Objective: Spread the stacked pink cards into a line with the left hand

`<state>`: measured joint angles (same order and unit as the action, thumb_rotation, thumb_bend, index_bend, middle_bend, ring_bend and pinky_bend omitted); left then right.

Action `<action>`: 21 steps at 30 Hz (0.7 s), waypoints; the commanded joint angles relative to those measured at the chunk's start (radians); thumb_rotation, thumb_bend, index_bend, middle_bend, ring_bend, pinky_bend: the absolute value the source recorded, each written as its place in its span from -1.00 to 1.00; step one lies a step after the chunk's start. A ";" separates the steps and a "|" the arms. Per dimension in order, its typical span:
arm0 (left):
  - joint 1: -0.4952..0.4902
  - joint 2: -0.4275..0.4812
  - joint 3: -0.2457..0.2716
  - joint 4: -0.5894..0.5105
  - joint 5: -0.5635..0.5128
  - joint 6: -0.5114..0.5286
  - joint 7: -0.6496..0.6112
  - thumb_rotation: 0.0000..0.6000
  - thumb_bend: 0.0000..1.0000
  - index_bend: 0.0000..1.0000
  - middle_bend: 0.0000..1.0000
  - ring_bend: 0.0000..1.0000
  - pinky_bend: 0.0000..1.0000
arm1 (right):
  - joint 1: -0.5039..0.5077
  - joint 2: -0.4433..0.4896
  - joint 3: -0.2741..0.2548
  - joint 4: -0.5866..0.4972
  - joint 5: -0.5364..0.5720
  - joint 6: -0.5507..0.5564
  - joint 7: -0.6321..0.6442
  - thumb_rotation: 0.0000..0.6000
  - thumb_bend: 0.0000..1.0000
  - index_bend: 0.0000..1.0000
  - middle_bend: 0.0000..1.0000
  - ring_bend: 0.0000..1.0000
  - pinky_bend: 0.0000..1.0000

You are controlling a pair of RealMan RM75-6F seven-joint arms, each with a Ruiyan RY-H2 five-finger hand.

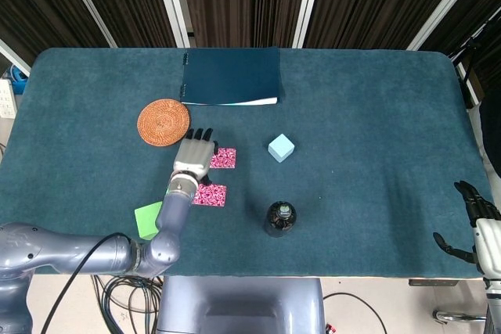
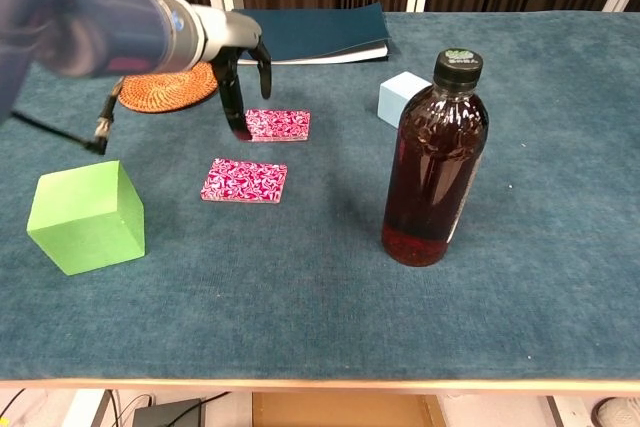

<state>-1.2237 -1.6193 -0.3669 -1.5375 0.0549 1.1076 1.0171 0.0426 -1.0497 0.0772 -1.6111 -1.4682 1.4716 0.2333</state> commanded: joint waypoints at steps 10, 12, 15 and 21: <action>-0.102 -0.129 -0.044 0.384 -0.159 -0.192 0.055 1.00 -0.81 -0.20 -0.79 -1.00 -1.00 | -0.001 0.001 0.001 0.000 0.002 -0.001 0.002 1.00 -0.53 -0.87 -0.90 -0.74 -0.63; -0.106 -0.139 -0.044 0.397 -0.158 -0.197 0.057 1.00 -0.81 -0.20 -0.79 -1.00 -1.00 | -0.001 0.001 0.001 0.000 0.002 -0.001 0.002 1.00 -0.53 -0.87 -0.90 -0.74 -0.63; -0.113 -0.153 -0.043 0.412 -0.155 -0.201 0.060 1.00 -0.81 -0.20 -0.79 -1.00 -1.00 | -0.001 0.001 0.000 0.000 0.002 -0.001 0.003 1.00 -0.53 -0.87 -0.90 -0.74 -0.63; -0.123 -0.174 -0.046 0.432 -0.148 -0.192 0.061 1.00 -0.81 -0.19 -0.79 -1.00 -1.00 | -0.001 0.002 0.001 0.000 0.003 -0.002 0.006 1.00 -0.53 -0.87 -0.90 -0.74 -0.63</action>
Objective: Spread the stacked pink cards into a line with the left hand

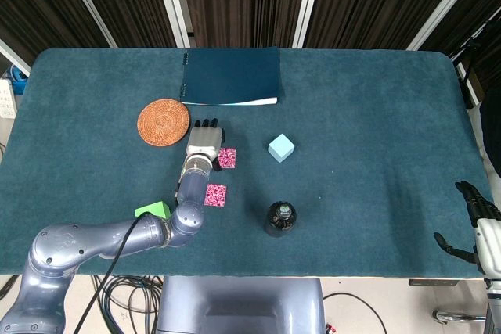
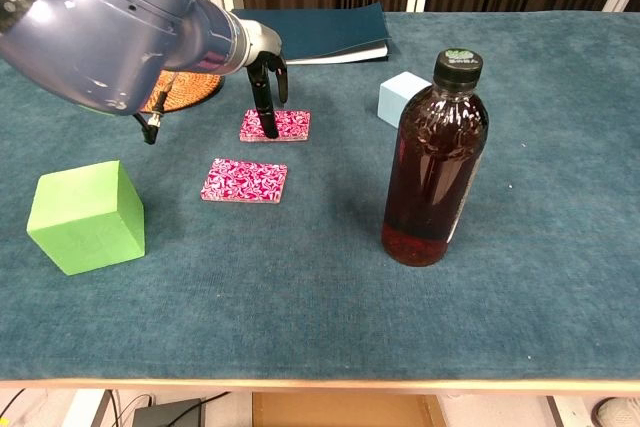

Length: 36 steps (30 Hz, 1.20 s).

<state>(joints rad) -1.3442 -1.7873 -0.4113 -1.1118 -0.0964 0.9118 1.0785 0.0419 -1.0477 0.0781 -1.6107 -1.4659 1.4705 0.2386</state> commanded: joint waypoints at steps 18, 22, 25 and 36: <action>-0.015 -0.040 -0.018 0.028 -0.021 0.013 0.040 1.00 -0.78 -0.14 -0.79 -1.00 -1.00 | 0.000 0.000 0.001 0.000 0.001 -0.001 0.008 1.00 -0.53 -0.87 -0.90 -0.74 -0.63; -0.014 -0.048 -0.023 0.036 -0.020 0.010 0.042 1.00 -0.75 -0.13 -0.79 -1.00 -1.00 | 0.000 0.000 0.001 0.000 0.002 -0.002 0.008 1.00 -0.53 -0.87 -0.90 -0.74 -0.63; -0.013 -0.051 -0.026 0.042 -0.019 0.013 0.045 1.00 -0.75 -0.12 -0.78 -1.00 -1.00 | 0.000 0.001 0.001 0.000 0.002 -0.002 0.008 1.00 -0.53 -0.87 -0.90 -0.74 -0.63; -0.011 -0.061 -0.040 0.059 -0.020 0.015 0.053 1.00 -0.72 -0.10 -0.78 -1.00 -1.00 | 0.000 0.000 0.002 0.000 0.003 -0.002 0.005 1.00 -0.53 -0.87 -0.90 -0.74 -0.63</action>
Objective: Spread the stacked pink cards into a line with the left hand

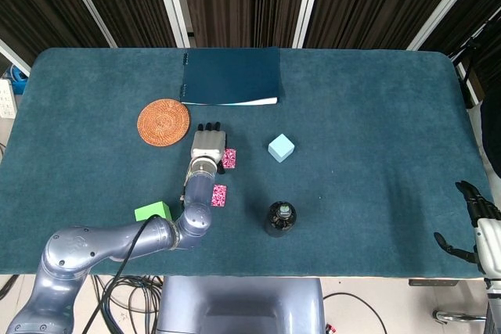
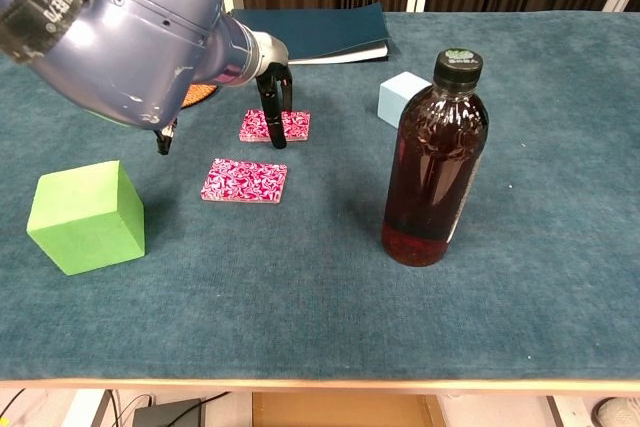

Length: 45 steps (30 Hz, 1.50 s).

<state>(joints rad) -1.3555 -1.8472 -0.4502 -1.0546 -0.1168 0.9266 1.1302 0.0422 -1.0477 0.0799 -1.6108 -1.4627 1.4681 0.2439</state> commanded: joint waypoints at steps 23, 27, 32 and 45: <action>0.009 -0.015 -0.025 0.025 0.005 0.009 0.028 1.00 -0.66 -0.07 -0.77 -1.00 -1.00 | 0.000 0.000 0.001 -0.001 0.002 -0.002 -0.001 1.00 -0.53 -0.87 -0.90 -0.74 -0.63; 0.010 -0.017 -0.030 0.025 0.007 0.011 0.029 1.00 -0.65 -0.05 -0.77 -1.00 -1.00 | 0.000 0.001 0.001 -0.001 0.002 -0.002 0.000 1.00 -0.53 -0.87 -0.90 -0.74 -0.63; 0.011 -0.019 -0.033 0.024 0.011 0.016 0.032 1.00 -0.56 -0.02 -0.76 -1.00 -1.00 | 0.000 0.001 0.001 -0.001 0.002 -0.002 0.003 1.00 -0.53 -0.87 -0.90 -0.74 -0.63; 0.013 -0.014 -0.044 0.012 0.011 0.032 0.049 1.00 -0.48 0.00 -0.76 -1.00 -1.00 | 0.000 0.002 0.001 -0.002 0.002 -0.003 0.005 1.00 -0.53 -0.86 -0.90 -0.74 -0.63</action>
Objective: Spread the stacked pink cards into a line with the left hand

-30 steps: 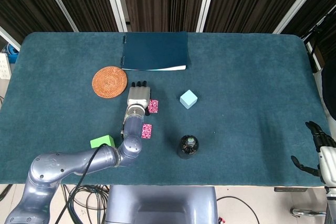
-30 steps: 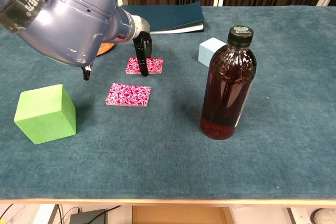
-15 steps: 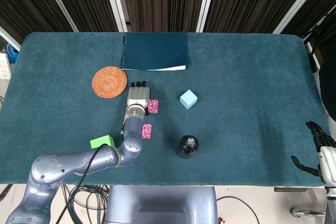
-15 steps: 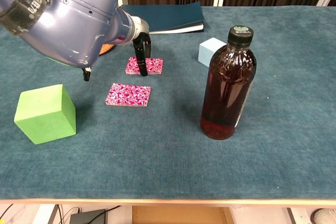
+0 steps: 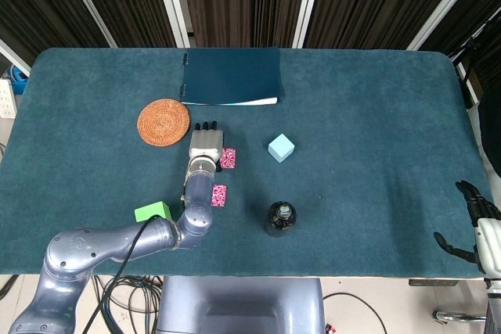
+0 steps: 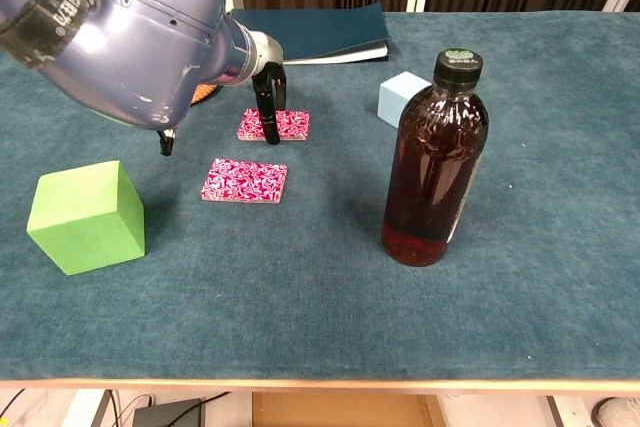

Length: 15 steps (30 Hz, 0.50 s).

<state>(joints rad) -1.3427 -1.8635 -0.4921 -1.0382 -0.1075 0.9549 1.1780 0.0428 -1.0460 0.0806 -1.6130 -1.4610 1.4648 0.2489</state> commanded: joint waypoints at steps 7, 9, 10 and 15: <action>0.002 0.017 -0.006 -0.032 -0.004 0.022 0.018 1.00 -0.48 0.00 -0.76 -1.00 -1.00 | 0.000 0.000 0.000 -0.001 0.001 -0.001 -0.002 1.00 -0.53 -0.86 -0.90 -0.74 -0.63; 0.003 0.019 -0.006 -0.034 -0.008 0.021 0.022 1.00 -0.48 -0.01 -0.76 -1.00 -1.00 | 0.000 0.000 0.000 -0.001 0.001 -0.001 -0.003 1.00 -0.53 -0.86 -0.90 -0.74 -0.63; 0.004 0.018 -0.007 -0.034 -0.011 0.020 0.024 1.00 -0.48 -0.01 -0.76 -1.00 -1.00 | 0.000 0.000 0.000 -0.001 0.001 0.000 -0.003 1.00 -0.53 -0.86 -0.90 -0.74 -0.63; 0.003 0.017 -0.009 -0.029 -0.009 0.022 0.025 1.00 -0.48 -0.02 -0.76 -1.00 -1.00 | 0.000 0.000 0.001 -0.001 0.003 -0.001 -0.003 1.00 -0.53 -0.86 -0.90 -0.74 -0.63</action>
<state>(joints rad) -1.3393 -1.8469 -0.5010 -1.0676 -0.1168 0.9770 1.2027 0.0430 -1.0462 0.0817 -1.6142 -1.4579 1.4637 0.2459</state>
